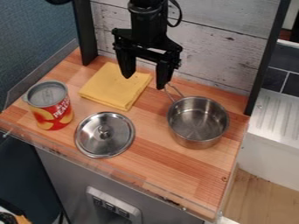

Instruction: Take pot cover and place on pot

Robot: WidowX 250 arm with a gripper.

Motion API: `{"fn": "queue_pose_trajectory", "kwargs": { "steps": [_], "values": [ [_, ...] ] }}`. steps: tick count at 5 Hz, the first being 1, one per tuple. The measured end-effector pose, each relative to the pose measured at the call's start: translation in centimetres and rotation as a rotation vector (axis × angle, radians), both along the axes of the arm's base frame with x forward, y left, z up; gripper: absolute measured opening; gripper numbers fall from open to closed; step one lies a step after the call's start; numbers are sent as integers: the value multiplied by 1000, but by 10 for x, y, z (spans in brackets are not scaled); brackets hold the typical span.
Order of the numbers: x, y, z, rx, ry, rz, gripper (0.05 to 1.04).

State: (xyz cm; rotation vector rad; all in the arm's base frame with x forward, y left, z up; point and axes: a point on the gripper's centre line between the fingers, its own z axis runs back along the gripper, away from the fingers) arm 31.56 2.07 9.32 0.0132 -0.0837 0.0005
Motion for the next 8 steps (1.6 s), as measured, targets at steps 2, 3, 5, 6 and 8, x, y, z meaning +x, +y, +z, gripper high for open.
{"fn": "queue_pose_trajectory", "kwargs": {
  "steps": [2,3,5,6,8],
  "values": [
    [-22,21,-34,36,46,31,1001],
    [-33,43,-49,65,27,19,1001],
    [-37,66,-97,52,24,26,1001],
    [-37,64,-100,43,9,13,1001],
    [-41,58,-102,42,30,-39,726]
  ]
}}
